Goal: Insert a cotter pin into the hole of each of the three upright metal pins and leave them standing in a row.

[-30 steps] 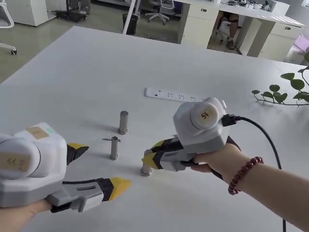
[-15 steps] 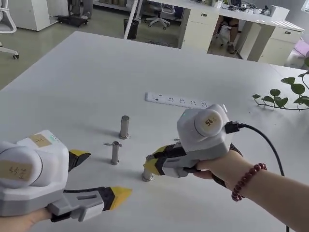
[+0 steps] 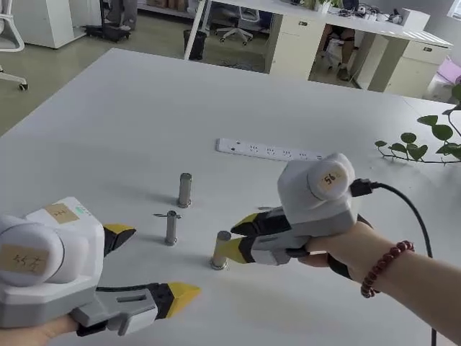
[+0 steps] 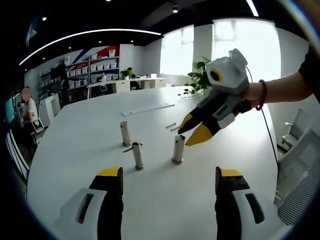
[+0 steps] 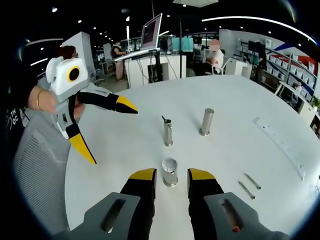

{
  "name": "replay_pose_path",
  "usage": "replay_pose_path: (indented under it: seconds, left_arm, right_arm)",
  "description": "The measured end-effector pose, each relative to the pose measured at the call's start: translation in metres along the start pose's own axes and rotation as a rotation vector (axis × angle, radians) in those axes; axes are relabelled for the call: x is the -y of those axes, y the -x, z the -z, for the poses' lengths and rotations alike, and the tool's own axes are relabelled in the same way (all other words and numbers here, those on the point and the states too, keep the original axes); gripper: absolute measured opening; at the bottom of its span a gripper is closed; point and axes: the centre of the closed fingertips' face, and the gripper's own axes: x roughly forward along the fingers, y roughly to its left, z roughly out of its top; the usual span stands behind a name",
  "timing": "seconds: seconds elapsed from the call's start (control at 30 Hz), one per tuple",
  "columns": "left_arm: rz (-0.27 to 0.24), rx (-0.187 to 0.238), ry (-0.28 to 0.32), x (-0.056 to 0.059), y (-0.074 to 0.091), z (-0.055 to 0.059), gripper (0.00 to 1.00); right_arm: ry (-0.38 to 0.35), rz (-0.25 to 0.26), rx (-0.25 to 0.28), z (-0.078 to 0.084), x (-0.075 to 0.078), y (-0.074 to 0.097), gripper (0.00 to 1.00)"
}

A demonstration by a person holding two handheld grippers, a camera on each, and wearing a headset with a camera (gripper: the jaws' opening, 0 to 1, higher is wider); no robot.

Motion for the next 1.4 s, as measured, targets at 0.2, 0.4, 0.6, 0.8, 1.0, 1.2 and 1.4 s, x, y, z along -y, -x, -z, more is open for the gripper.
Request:
replay_pose_path:
  seconds: [0.2,0.4,0.6,0.8,1.0,1.2,1.4]
  left_arm:
    - [0.006,0.022,0.027,0.002,0.002,-0.003,0.75]
    - [-0.005,0.017,0.039,-0.002,0.004,0.0,0.76]
    - [-0.024,0.027,0.042,-0.006,0.008,-0.002,0.79]
    - [-0.02,0.019,0.058,-0.007,0.009,0.0,0.84]
    - [-0.02,0.018,0.054,-0.009,0.009,0.0,0.87]
    - [-0.012,0.001,0.053,-0.009,0.006,0.002,0.88]
    - [-0.011,-0.001,0.047,-0.011,0.003,0.0,0.9]
  right_arm:
    - [-0.023,0.039,-0.038,0.013,0.022,0.012,0.2]
    - [-0.031,0.087,-0.069,0.024,0.045,0.02,0.17]
    - [0.004,0.127,-0.133,0.036,0.068,0.024,0.17]
    - [0.001,0.153,-0.177,0.048,0.084,0.022,0.17]
    - [0.002,0.177,-0.209,0.056,0.097,0.022,0.16]
    - [0.036,0.19,-0.254,0.063,0.113,0.02,0.15]
    - [0.016,0.193,-0.284,0.07,0.126,0.015,0.14]
